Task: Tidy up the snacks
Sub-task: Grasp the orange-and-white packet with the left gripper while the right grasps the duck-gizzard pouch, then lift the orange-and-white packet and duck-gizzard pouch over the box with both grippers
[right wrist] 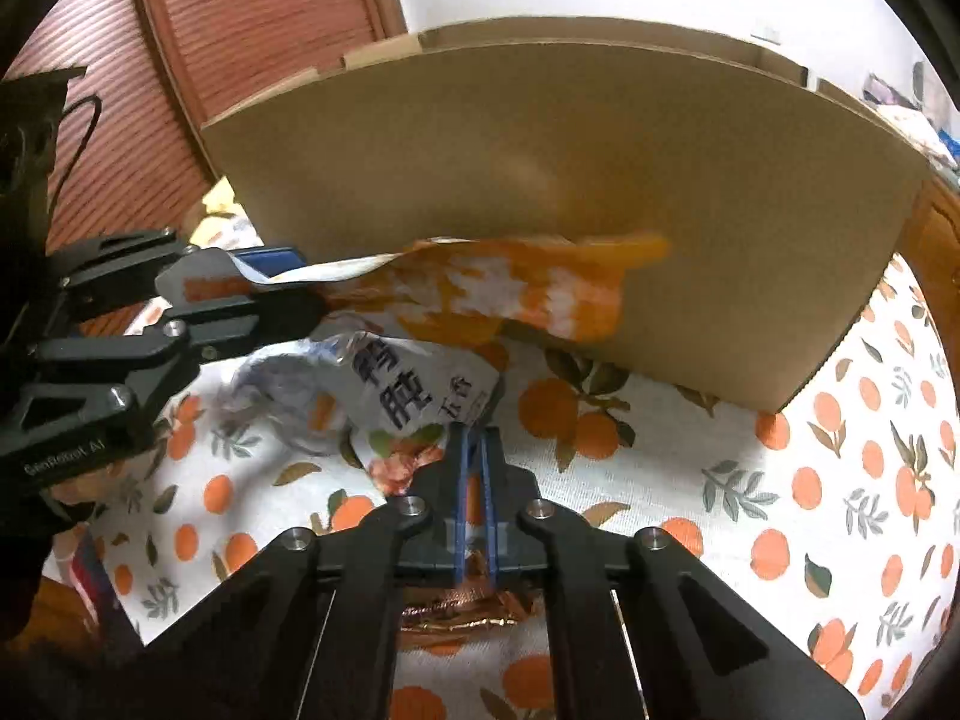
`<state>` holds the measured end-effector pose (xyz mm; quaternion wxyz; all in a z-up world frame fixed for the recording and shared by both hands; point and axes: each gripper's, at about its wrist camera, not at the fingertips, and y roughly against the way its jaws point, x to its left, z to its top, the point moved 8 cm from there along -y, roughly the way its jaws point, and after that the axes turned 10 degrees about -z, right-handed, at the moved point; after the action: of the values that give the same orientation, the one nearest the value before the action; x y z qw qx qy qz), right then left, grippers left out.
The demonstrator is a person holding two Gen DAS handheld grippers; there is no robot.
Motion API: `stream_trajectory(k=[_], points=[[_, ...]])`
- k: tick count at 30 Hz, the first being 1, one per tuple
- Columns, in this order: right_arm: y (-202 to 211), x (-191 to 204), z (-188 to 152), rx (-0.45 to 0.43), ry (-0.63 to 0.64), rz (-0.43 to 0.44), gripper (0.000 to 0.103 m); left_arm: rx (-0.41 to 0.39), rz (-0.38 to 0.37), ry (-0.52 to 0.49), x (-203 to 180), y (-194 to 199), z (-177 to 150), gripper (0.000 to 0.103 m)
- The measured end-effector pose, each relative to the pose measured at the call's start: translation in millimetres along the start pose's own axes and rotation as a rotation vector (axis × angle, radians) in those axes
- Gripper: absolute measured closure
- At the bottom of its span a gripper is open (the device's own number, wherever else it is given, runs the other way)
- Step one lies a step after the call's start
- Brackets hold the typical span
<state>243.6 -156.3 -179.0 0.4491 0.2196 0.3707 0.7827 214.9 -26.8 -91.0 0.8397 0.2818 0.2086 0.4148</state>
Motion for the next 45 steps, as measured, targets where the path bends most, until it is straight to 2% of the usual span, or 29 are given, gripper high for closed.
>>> stream_trajectory(k=[5, 11, 22, 45], points=[[3.2, -4.3, -2.5, -0.007, -0.01, 0.015, 0.102, -0.021, -0.001, 0.007, 1.6, 13.2, -0.1, 0.081], [20.3, -5.8, -2.1, -0.052, 0.016, -0.012, 0.103, -0.051, 0.005, 0.016, 2.2, 26.8, 1.3, 0.081], [34.3, -14.9, -15.4, -0.081, 0.045, -0.04, 0.103, -0.092, 0.021, 0.025, 5.3, 48.7, 5.9, 0.081], [88.8, 1.0, 19.1, -0.169, 0.161, -0.114, 0.103, -0.187, 0.033, 0.015, 3.6, 87.7, 40.3, 0.081]])
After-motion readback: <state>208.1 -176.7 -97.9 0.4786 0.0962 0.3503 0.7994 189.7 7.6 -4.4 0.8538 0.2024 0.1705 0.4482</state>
